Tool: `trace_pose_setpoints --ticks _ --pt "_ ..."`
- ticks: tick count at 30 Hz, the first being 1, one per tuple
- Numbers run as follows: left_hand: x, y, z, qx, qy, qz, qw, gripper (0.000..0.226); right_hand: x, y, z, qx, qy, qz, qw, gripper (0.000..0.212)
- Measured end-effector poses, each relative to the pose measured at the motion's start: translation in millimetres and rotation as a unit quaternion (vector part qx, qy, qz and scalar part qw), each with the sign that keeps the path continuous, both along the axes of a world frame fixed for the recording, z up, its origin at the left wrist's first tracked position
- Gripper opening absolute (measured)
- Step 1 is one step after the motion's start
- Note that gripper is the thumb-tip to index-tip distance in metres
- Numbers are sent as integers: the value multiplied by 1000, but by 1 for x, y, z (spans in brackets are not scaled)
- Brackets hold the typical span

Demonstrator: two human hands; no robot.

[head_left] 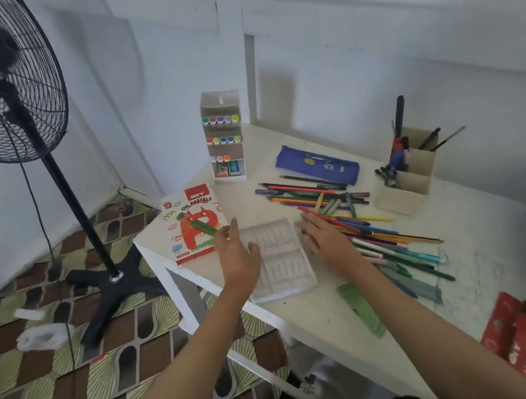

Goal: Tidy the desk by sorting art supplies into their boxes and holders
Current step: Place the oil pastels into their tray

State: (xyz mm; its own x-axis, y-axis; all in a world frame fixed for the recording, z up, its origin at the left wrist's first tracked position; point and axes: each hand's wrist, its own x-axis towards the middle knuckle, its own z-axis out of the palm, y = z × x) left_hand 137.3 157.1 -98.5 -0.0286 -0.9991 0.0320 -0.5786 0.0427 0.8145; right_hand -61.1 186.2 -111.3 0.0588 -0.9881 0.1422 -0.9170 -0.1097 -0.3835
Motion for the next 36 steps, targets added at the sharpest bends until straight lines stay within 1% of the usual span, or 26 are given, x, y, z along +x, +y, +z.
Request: trace_pose_setpoints --ticks 3,5,8,10,14,19,22,25,28,32,34,36 --pt "-5 3 -6 -21 -24 -20 999 56 -10 18 10 -28 -68 14 997 36" --pt "-7 5 -11 -27 -67 -49 996 52 -19 36 14 -65 -105 5 992 33" --pt "-8 11 -19 -42 -161 -142 976 47 -34 71 13 -97 -143 -51 984 30" --pt "-6 11 -26 -60 -187 -166 966 44 -42 92 7 -89 -159 -97 979 31" --pt "-1 7 -31 -80 -206 -150 964 43 -56 125 6 -89 -175 -136 971 33" --pt "0 13 -18 -130 -170 -124 969 37 -66 139 11 -101 -181 -144 968 33" --pt "0 16 -17 -155 -145 -130 968 33 -64 140 13 -108 -187 -156 964 32" --pt "1 19 -16 -170 -112 -132 970 27 -61 135 10 -105 -174 -155 967 28" --pt "5 13 -15 -211 -87 -146 962 26 -54 124 10 -94 -155 -158 971 26" --pt "17 -9 -9 -200 -113 -160 960 26 -34 107 18 -49 -119 -203 971 15" --pt "28 -25 -7 -190 -143 -174 956 28 -22 99 25 1 -65 -250 966 12" --pt "39 -43 -6 -171 -185 -192 949 33 -10 90 32 68 26 -298 952 18"
